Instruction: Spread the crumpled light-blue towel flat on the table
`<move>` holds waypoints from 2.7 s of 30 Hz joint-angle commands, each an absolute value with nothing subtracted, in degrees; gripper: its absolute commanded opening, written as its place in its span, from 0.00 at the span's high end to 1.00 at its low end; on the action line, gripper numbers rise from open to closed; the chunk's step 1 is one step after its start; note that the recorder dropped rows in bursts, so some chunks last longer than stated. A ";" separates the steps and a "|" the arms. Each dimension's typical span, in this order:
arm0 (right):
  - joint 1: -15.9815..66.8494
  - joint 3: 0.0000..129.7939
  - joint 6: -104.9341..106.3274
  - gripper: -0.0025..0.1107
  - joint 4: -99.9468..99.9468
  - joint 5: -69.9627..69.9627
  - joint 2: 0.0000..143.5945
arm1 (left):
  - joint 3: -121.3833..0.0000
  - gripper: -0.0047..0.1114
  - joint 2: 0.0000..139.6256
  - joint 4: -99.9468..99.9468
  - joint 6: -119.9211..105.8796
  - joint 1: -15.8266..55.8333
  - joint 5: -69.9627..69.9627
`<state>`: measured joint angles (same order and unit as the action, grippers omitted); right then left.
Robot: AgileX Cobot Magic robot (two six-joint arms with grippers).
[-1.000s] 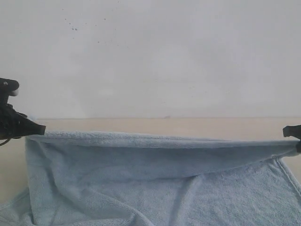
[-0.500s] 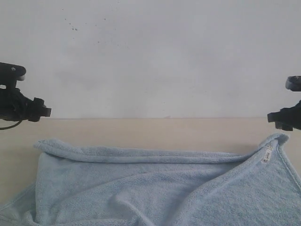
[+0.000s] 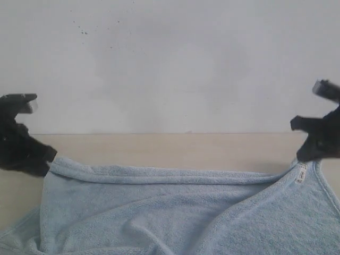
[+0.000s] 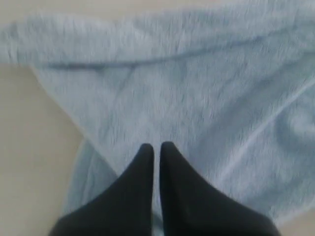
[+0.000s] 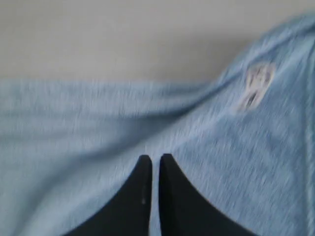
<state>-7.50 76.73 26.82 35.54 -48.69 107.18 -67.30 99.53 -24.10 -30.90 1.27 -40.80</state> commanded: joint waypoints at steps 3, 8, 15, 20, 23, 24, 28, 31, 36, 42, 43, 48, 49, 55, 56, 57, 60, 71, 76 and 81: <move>-7.29 58.81 27.67 0.97 29.98 -48.52 98.83 | -57.25 0.93 94.95 -10.28 -15.27 1.16 -39.10; -7.44 46.03 27.68 0.98 34.22 -35.10 89.11 | -50.38 0.93 94.80 -14.58 -22.10 1.42 -29.29; -6.04 44.47 33.27 0.98 38.68 -38.54 83.83 | -47.47 0.93 95.32 -14.33 -22.20 1.30 -21.81; -0.46 44.47 34.67 0.98 37.82 -36.86 84.09 | -47.47 0.93 97.60 -14.33 -24.90 1.30 -20.59; 2.27 44.47 36.68 0.98 37.82 -36.41 84.09 | -47.47 0.93 99.75 -14.33 -25.56 1.30 -19.72; 2.67 44.47 36.68 0.98 37.71 -35.95 84.09 | -47.47 0.93 100.24 -14.33 -25.56 1.30 -19.66; 3.11 44.47 36.56 0.98 37.71 -33.24 84.09 | -47.47 0.93 101.57 -14.06 -25.79 1.30 -19.80; 3.11 44.47 36.56 0.98 37.71 -32.73 84.09 | -47.47 0.93 102.56 -13.92 -25.98 1.30 -19.54; 3.11 44.47 36.56 0.98 38.22 -32.50 84.09 | -47.47 0.93 102.72 -13.92 -26.52 1.20 -19.91; 3.11 44.47 36.44 0.98 38.23 -33.14 84.09 | -47.47 0.93 102.72 -12.89 -26.52 1.09 -21.23; 3.11 44.47 36.44 0.98 38.23 -33.38 84.09 | -47.47 0.93 102.72 -12.90 -26.52 1.09 -21.38; 3.11 44.47 36.44 0.98 38.23 -34.49 84.09 | -47.47 0.93 102.72 -12.47 -26.52 1.09 -22.14; 3.11 44.47 36.44 0.98 38.23 -34.63 84.09 | -47.47 0.93 102.72 -12.35 -26.52 1.09 -22.14; 3.11 44.47 36.55 0.98 38.01 -35.76 84.09 | -47.47 0.93 102.91 -12.23 -25.02 -1.51 -21.36; 3.11 44.47 36.55 0.98 38.01 -35.76 84.09 | -47.32 0.93 102.91 -12.23 -25.02 -2.14 -21.66; 3.11 44.47 36.55 0.98 38.01 -35.76 84.09 | -47.21 0.93 102.91 -12.23 -25.02 -2.49 -21.82; 3.11 44.47 36.55 0.98 38.01 -35.76 84.09 | -46.23 0.93 102.91 -12.66 -24.87 -3.44 -21.97; 3.11 44.47 36.55 0.98 38.22 -36.78 84.09 | -43.01 0.93 103.05 -12.66 -24.87 -3.44 -23.21; 3.11 44.47 36.55 0.98 38.46 -37.39 84.09 | -41.43 0.93 103.05 -12.66 -23.87 -3.44 -27.68; 3.11 44.47 36.55 0.98 39.08 -37.71 84.09 | -38.79 0.93 100.05 -12.02 -20.79 -3.44 -33.13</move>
<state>2.92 44.67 36.00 38.51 -37.15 84.31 -41.62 100.97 -12.61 -23.01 -3.36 -24.63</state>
